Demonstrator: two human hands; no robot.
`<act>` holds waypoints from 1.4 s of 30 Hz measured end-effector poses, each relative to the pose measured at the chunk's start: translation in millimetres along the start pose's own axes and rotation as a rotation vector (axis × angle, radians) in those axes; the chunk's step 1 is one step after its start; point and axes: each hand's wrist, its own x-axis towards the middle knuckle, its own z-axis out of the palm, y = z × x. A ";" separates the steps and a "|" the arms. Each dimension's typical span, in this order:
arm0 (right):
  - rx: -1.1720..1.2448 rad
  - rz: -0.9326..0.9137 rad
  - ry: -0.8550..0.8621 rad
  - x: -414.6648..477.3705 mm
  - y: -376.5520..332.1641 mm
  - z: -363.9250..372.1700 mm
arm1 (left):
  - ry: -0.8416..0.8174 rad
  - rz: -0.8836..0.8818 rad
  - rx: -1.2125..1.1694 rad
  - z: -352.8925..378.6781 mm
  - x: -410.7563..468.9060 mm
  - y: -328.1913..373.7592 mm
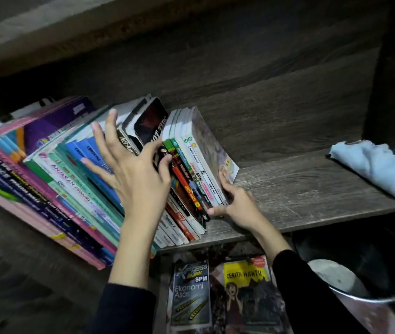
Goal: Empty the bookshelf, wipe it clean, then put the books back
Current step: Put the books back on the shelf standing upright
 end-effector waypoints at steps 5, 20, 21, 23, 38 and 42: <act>-0.132 0.007 0.011 -9.4 -6.9 -3.6 | -0.006 -0.029 0.099 -1.8 -7.7 5.1; -0.228 -0.162 0.141 -23.2 -31.6 -0.1 | -0.028 -0.067 0.044 -3.4 -11.1 5.2; -0.230 -0.159 0.142 -22.7 -31.3 0.6 | -0.028 -0.071 0.032 -3.1 -11.4 5.6; -0.232 -0.154 0.142 -21.4 -30.6 0.8 | -0.020 -0.085 -0.006 -1.2 -14.0 7.8; -0.244 -0.219 0.161 -18.1 -22.3 3.4 | 0.334 -0.160 -0.512 -6.1 -44.1 24.5; -0.253 -0.222 0.150 -17.1 -20.1 1.7 | 0.316 -0.313 -0.722 -25.9 -39.4 26.6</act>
